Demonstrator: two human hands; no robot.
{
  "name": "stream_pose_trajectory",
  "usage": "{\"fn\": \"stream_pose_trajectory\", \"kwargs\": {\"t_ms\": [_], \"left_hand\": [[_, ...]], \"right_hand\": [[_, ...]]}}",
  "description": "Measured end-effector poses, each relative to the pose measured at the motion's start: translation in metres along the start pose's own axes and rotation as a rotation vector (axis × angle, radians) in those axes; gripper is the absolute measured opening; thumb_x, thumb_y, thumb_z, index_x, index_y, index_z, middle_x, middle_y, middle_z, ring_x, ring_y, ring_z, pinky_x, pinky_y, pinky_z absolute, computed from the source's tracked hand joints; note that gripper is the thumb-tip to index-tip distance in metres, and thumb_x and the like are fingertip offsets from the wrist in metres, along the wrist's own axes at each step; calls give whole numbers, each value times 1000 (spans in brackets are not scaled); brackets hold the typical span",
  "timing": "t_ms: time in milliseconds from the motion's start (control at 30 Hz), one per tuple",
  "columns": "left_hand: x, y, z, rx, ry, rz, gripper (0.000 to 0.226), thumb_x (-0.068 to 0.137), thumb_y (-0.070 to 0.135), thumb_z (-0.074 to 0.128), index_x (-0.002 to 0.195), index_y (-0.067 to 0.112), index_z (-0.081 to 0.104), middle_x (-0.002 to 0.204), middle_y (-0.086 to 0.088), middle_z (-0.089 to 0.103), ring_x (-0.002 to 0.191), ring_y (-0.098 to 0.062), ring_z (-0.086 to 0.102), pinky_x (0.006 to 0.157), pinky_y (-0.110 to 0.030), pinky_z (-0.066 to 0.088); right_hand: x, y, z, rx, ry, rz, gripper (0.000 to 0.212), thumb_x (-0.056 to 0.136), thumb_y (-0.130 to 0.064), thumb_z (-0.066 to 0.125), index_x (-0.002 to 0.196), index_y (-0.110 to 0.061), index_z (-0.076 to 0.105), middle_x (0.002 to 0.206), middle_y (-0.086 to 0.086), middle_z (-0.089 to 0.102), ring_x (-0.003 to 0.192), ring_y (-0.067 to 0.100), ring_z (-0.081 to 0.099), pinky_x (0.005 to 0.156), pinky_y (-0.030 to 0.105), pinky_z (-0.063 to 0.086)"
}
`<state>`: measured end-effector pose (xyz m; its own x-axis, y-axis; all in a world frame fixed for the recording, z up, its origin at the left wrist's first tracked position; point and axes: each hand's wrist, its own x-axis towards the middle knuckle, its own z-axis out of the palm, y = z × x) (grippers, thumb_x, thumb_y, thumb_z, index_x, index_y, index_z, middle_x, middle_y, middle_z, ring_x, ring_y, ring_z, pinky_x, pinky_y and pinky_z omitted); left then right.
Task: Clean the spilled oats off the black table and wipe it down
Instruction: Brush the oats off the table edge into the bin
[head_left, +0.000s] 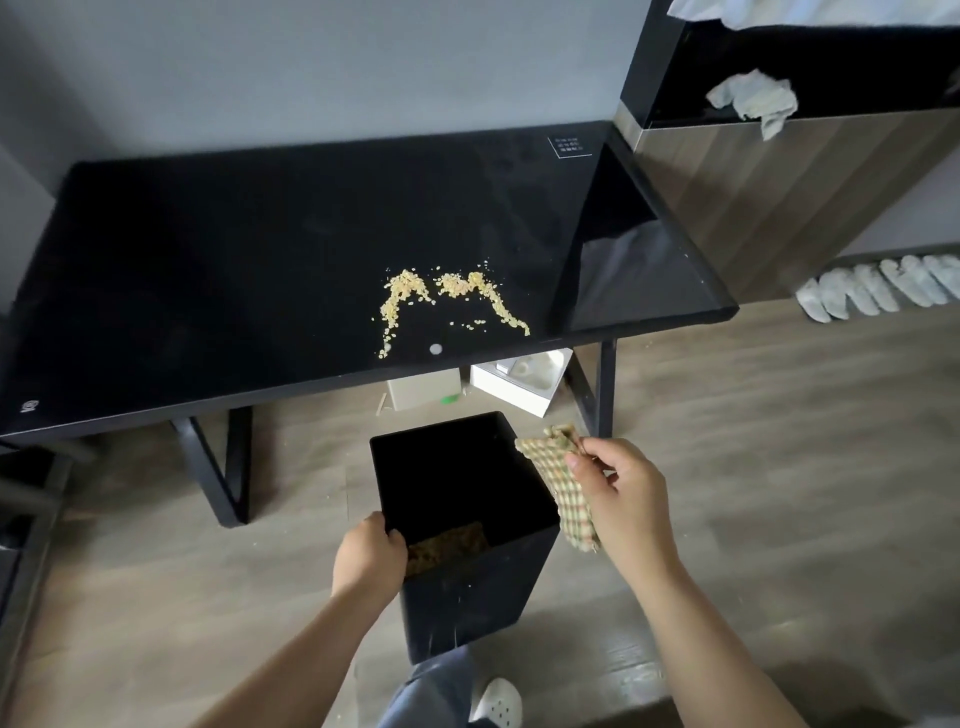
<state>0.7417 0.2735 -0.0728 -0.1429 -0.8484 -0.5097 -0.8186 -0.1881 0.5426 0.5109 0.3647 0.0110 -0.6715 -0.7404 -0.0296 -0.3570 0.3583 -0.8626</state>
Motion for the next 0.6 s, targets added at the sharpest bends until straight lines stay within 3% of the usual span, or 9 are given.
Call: {"fn": "stream_pose_trajectory", "kwargs": {"t_ms": [333,433,600], "left_hand": [[101,22,22,52,-84,3,23,91,11,44,107,7,60,86,-13,66,74,-33,64,61,-34,51],[120,31,28,97,-89,28,24,90,10,45,107,5,61,89,-16,67,81,-35,63,59,-31,42],[138,49,30,113,-87,39,25,92,10,44,111,7,60,87,-14,66,77,-31,61,57,-28,38]], "right_hand": [[102,23,32,-124,50,-14,16,89,-16,64,103,-13,70,93,-4,65,83,4,61,67,9,45],[131,26,40,-142,58,-37,18,89,-15,64,105,-10,70,95,-2,65,84,3,60,69,8,44],[180,32,43,-162,52,-24,20,90,-17,63,108,-12,69,100,2,67,86,13,63,74,27,53]]}}
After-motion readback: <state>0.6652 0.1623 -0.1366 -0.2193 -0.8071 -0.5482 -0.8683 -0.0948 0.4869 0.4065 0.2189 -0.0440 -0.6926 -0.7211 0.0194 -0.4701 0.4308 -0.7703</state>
